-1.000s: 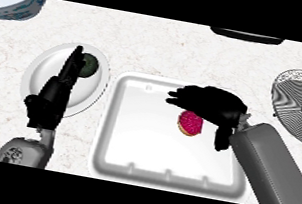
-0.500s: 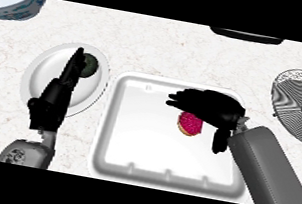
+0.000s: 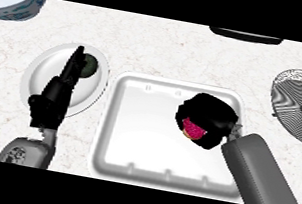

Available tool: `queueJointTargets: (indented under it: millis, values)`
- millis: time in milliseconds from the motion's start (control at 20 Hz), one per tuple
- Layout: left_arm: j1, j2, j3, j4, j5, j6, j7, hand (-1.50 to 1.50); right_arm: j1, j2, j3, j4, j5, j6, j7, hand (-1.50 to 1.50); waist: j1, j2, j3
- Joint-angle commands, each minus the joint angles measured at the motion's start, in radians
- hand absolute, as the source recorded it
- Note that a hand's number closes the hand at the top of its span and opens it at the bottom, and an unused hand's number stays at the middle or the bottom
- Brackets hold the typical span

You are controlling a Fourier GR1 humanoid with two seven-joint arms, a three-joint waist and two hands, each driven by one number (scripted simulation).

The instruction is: Pick the cupcake from the tray and place it in the tiered basket

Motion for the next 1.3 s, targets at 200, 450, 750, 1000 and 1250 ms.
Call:
queueJointTargets:
  millis: [200,450,750,1000,1250]
  values:
    - [0.042,0.016,0.045,-0.029,-0.002,0.036,0.006,0.00,0.255,-0.281,-0.129,-0.015,0.162,-0.052,0.269,1.50,-0.102,-0.022,-0.002]
    - [0.051,0.009,0.019,-0.067,-0.003,0.022,0.033,0.00,0.454,-0.313,-0.212,-0.206,0.155,-0.134,0.374,1.50,-0.058,-0.012,0.000]
    - [0.024,-0.006,0.001,-0.030,-0.016,0.020,0.027,0.00,0.617,-0.351,-0.355,-0.615,0.063,-0.016,0.469,1.50,-0.041,-0.006,-0.001]
    - [0.008,-0.006,-0.007,-0.057,-0.028,0.024,0.063,0.00,0.626,-0.389,-0.576,-0.839,-0.114,0.105,0.473,1.50,-0.037,-0.007,-0.001]
    - [0.037,0.008,0.020,-0.034,0.012,-0.009,0.009,0.00,0.577,-0.413,-0.792,-1.029,-0.308,0.313,0.532,1.50,-0.027,-0.006,-0.002]
